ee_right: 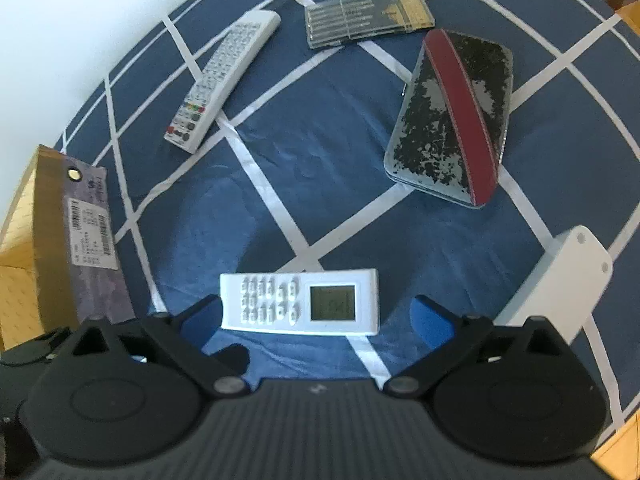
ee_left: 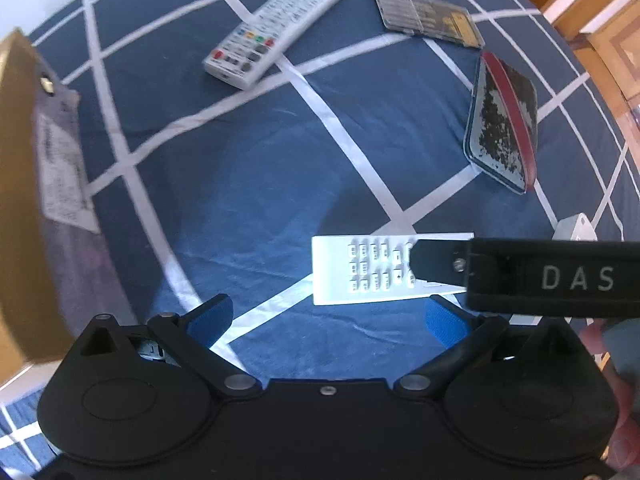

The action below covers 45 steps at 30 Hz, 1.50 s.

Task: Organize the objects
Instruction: 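Close the right gripper on the second white remote, then lift the second remote with the right gripper and carry it into the box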

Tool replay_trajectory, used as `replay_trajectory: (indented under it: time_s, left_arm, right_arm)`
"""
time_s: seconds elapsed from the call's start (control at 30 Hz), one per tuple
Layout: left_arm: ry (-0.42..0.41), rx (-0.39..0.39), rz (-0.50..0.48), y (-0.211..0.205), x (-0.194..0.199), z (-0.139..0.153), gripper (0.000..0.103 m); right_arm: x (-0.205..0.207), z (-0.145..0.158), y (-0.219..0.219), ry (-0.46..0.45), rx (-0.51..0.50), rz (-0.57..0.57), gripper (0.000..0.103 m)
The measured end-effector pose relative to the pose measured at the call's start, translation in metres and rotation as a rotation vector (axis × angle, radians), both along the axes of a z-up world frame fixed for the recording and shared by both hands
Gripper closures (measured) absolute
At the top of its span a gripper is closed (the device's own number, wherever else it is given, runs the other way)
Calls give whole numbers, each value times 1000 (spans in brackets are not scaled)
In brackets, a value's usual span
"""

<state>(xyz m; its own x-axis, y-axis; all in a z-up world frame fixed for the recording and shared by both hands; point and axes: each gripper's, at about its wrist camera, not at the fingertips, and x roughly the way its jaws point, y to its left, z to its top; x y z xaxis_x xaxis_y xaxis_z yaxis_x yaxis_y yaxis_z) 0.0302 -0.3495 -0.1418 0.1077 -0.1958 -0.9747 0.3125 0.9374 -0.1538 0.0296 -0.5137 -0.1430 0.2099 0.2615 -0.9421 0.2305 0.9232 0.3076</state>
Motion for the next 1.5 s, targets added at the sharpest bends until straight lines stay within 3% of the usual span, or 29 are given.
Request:
replay_trajectory:
  time_s: [0.2, 0.4, 0.7, 0.83, 1.27, 1.5]
  left_arm:
    - [34, -16, -18, -8, 11, -16, 1]
    - [58, -36, -48, -13, 19, -25, 4]
    - [88, -56, -51, -16, 21, -32, 22]
    - [96, -75, -52, -16, 21, -32, 32]
    - [88, -77, -37, -10, 16, -28, 34]
    - [34, -80, -9, 3, 10, -1, 34]
  right_arm:
    - [6, -23, 0, 38, 8, 5, 8]
    - [15, -35, 2, 55, 3, 24, 22]
    - [23, -35, 5, 63, -31, 70, 34]
    - [26, -34, 4, 77, -26, 69, 35]
    - [25, -33, 6, 81, -34, 75, 35]
    - [20, -12, 19, 26, -36, 84, 35]
